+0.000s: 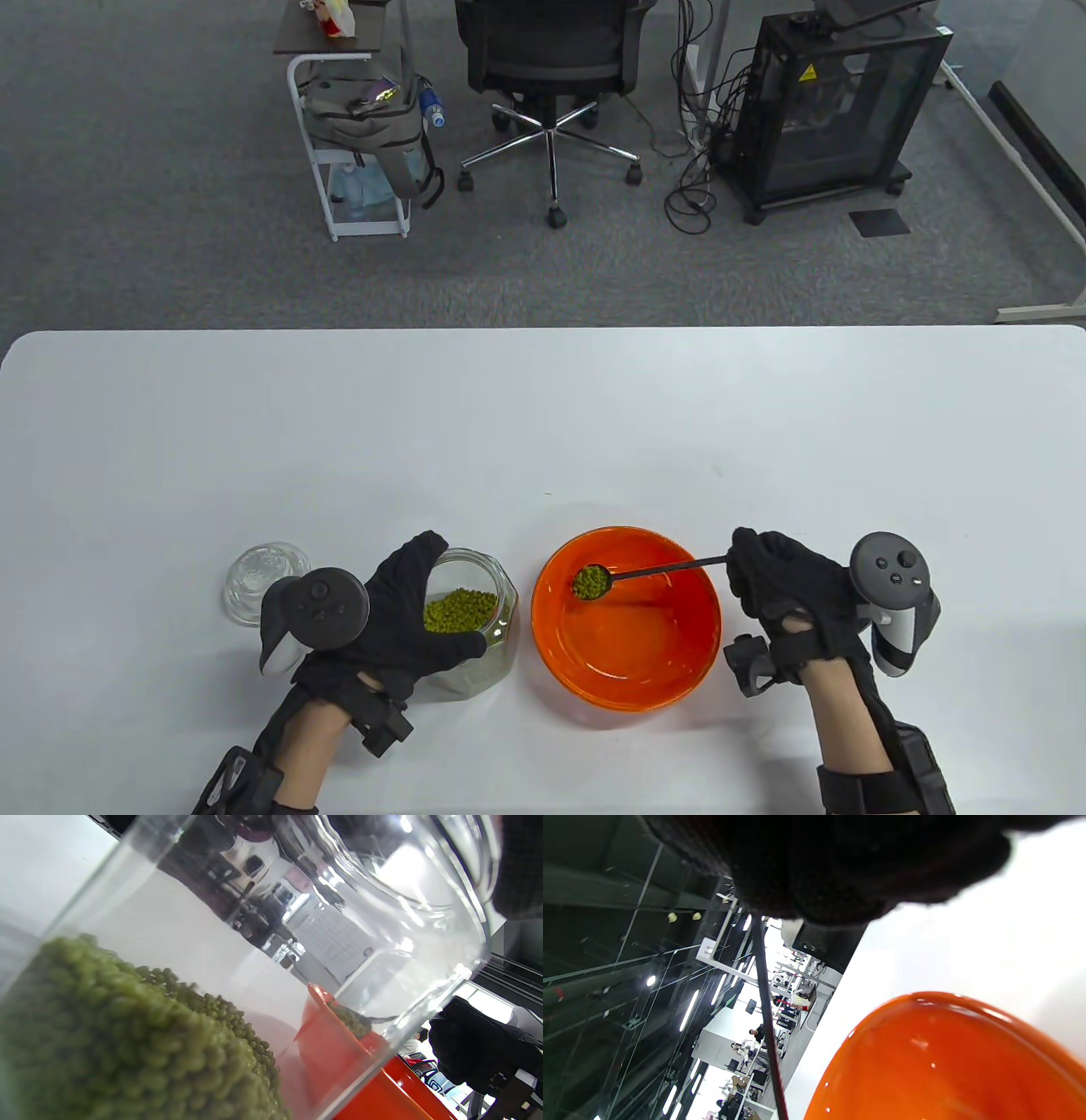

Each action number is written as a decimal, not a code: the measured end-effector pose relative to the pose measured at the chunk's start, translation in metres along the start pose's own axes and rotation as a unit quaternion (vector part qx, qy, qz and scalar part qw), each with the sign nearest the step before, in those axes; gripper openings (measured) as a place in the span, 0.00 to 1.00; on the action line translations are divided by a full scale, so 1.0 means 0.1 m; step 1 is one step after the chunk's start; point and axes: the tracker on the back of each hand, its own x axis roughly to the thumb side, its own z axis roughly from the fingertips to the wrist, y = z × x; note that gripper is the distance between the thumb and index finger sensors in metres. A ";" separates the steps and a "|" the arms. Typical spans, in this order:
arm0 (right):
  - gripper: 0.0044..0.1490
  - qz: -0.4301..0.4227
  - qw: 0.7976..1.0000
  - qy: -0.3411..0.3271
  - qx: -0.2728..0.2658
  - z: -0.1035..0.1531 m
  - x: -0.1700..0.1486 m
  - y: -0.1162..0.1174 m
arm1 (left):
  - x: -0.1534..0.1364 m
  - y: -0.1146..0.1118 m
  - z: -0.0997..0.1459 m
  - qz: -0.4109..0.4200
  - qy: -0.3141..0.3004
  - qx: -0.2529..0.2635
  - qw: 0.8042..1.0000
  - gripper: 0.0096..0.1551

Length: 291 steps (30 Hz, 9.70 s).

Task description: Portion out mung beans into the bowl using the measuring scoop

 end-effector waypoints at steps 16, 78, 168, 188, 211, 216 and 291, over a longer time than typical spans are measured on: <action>0.26 0.163 0.964 -0.204 -0.037 0.31 0.51 0.21 | 0.00 0.00 0.00 0.000 -0.001 -0.001 1.000 0.79; 0.25 0.104 0.954 -0.277 0.054 0.08 1.98 0.95 | -0.02 -0.01 0.00 0.004 -0.004 0.002 1.000 0.79; 0.26 -0.154 0.981 0.067 0.093 -0.27 0.25 0.05 | -0.04 -0.01 0.01 0.010 -0.003 -0.002 1.000 0.79; 0.26 -0.057 0.994 0.088 0.015 -0.18 -0.22 -0.38 | -0.04 -0.01 0.01 0.011 -0.003 -0.002 1.000 0.79; 0.26 0.263 0.918 -0.288 -0.066 0.27 0.68 -0.01 | -0.04 -0.01 0.01 0.011 -0.004 -0.002 1.000 0.78; 0.26 0.295 0.870 -0.391 -0.060 0.43 0.82 0.10 | -0.04 -0.01 0.01 0.010 -0.004 -0.003 1.000 0.79; 0.25 0.294 0.829 -0.472 0.058 0.66 1.91 2.01 | -0.05 -0.01 0.01 0.010 -0.008 -0.004 1.000 0.79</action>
